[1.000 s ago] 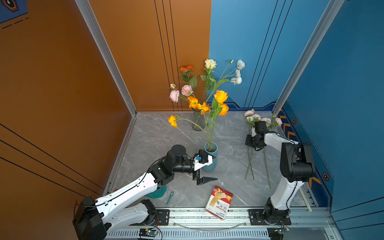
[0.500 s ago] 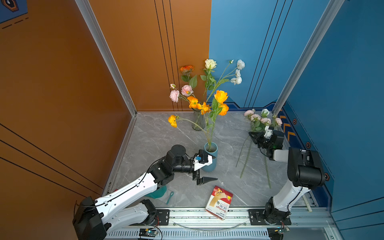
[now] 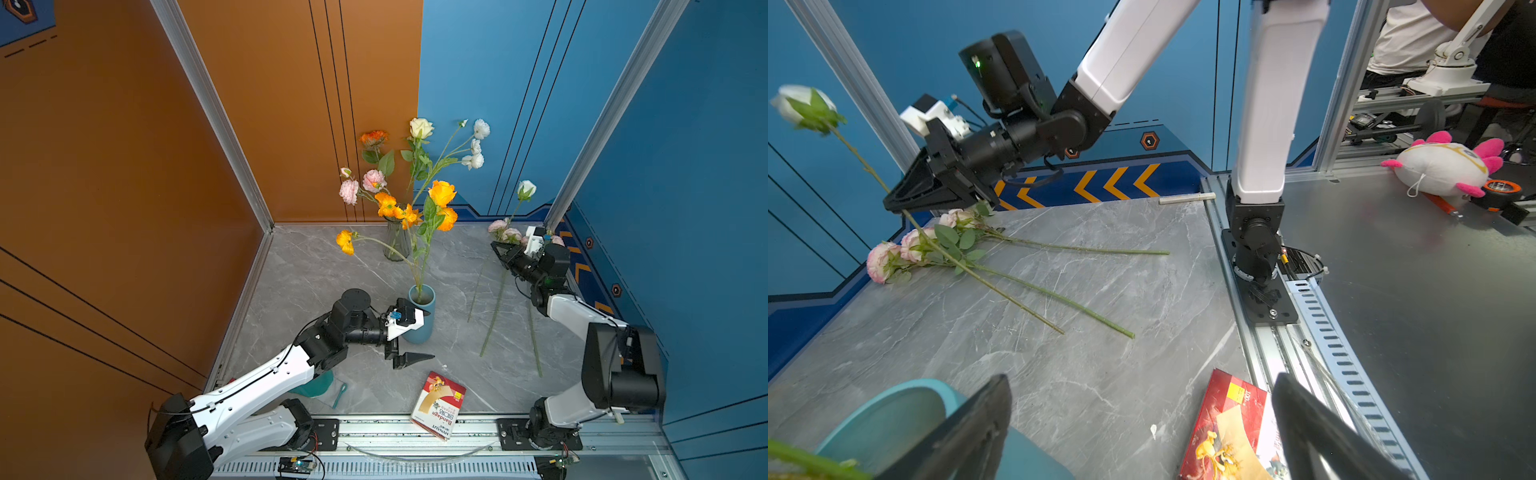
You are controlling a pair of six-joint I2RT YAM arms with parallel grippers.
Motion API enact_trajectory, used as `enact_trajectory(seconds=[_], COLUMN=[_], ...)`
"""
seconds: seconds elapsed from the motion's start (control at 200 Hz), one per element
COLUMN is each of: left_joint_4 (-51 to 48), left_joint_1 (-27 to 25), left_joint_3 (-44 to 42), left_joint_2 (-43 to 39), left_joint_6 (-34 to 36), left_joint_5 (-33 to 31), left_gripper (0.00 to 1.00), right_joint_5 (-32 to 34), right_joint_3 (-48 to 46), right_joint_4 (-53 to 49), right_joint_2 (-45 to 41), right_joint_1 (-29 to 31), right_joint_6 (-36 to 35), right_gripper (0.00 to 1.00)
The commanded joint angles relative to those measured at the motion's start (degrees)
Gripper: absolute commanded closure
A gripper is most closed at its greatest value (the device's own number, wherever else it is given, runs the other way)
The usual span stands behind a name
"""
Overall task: Arrange the flowers into the vase
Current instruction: 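Lift the white rose upright with the right gripper, then carry the white rose over the teal vase held by the left gripper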
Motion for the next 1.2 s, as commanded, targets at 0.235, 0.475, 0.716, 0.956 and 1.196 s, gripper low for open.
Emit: enact_trajectory(seconds=[0.235,0.475,0.716,0.956,1.196], left_joint_4=[0.6,0.6,0.6,0.6,0.6], left_joint_1=[10.9,17.8,18.1,18.2,18.2], left_joint_3=[-0.5,0.2,0.5,0.6,0.5], left_joint_2=[-9.3,-12.2,-11.6,-11.6,-11.4], left_joint_6=[0.4,-0.8,-1.3,-1.5,-1.6], left_joint_5=[3.9,6.1,7.3,7.5,7.7], left_gripper=[0.02,0.02,0.02,0.02,0.02], right_joint_5=[32.5,42.5,48.4,52.8,57.1], right_joint_3=[3.6,5.3,8.5,7.1,3.1], right_joint_4=[-22.5,-16.0,-14.0,-3.7,11.8], right_joint_2=[-16.8,-21.6,-25.7,-26.5,-23.4], right_joint_1=[15.0,26.9,36.7,44.4,46.8], right_joint_6=[-16.4,-13.0,-15.6,-20.1,-24.7], right_gripper=[1.00,1.00,1.00,1.00,1.00])
